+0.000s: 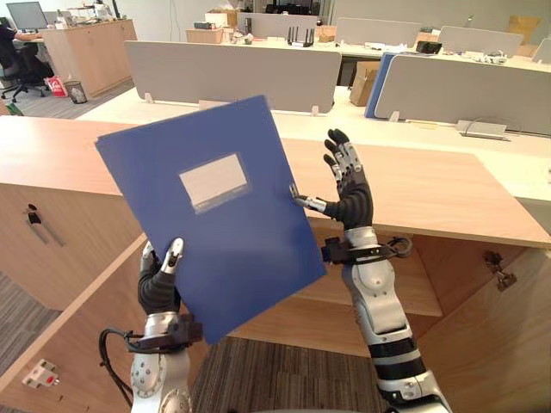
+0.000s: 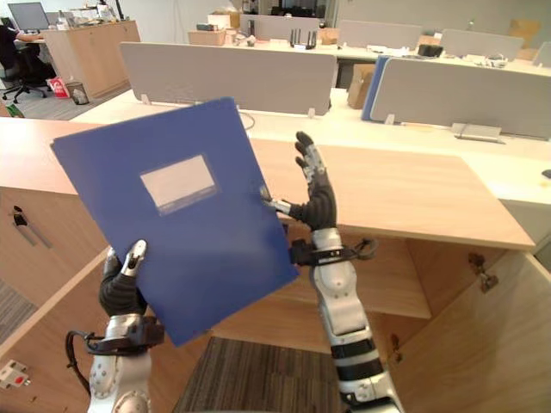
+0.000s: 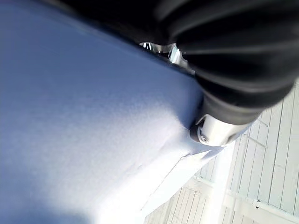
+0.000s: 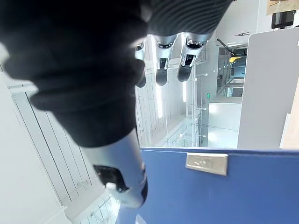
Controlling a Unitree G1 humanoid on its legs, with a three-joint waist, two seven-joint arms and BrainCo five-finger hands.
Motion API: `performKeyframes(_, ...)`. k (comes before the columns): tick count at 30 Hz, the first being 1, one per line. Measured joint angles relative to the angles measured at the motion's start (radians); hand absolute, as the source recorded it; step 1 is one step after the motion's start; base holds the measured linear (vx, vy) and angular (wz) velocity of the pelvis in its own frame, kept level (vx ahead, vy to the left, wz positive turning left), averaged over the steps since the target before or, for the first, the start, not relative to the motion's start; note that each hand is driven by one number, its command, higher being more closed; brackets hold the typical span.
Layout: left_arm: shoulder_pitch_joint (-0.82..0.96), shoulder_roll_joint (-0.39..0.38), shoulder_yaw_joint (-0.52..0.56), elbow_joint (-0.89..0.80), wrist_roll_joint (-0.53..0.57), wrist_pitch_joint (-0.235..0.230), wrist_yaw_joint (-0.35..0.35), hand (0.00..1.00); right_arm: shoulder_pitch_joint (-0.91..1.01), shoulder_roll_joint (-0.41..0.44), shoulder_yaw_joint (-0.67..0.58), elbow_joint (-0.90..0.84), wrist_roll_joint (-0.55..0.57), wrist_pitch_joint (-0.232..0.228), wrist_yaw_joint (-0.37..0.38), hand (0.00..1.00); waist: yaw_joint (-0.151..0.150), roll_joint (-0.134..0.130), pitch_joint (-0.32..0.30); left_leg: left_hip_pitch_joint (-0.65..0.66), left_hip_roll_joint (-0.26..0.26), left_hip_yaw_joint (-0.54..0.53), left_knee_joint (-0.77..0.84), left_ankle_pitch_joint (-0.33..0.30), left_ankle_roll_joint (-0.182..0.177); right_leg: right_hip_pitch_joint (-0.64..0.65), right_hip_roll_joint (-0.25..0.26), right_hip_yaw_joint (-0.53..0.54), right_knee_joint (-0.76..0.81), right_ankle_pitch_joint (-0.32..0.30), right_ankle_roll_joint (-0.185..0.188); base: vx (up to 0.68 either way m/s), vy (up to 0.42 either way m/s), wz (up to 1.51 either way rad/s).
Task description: Walk over to the cabinet, pick up the folder, carry it to the office cabinet, place the folder inside the office cabinet, then close the office cabinet door
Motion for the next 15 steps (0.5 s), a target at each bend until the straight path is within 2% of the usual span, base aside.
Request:
performKeyframes(9, 0.0, -0.004, 0.0, -0.016, 0.012, -0.004, 0.011, 1.0, 0.048, 0.01, 0.115, -0.003, 0.015, 0.004, 0.082, 0.0, 0.0, 0.0, 0.001, 0.0, 0.001, 0.002, 0.0, -0.002, -0.002, 0.002, 0.0, 0.001, -0.005, 0.001, -0.001, 0.0, 0.0, 0.0)
performKeyframes(15, 0.001, 0.002, 0.017, -0.016, 0.016, -0.004, 0.012, 1.0, 0.053, 0.009, 0.125, 0.018, 0.141, 0.004, 0.128, 0.0, 0.0, -0.001, 0.002, 0.0, 0.001, 0.002, 0.0, -0.003, -0.003, 0.001, 0.002, 0.002, -0.006, 0.001, -0.001, 0.0, 0.0, 0.0)
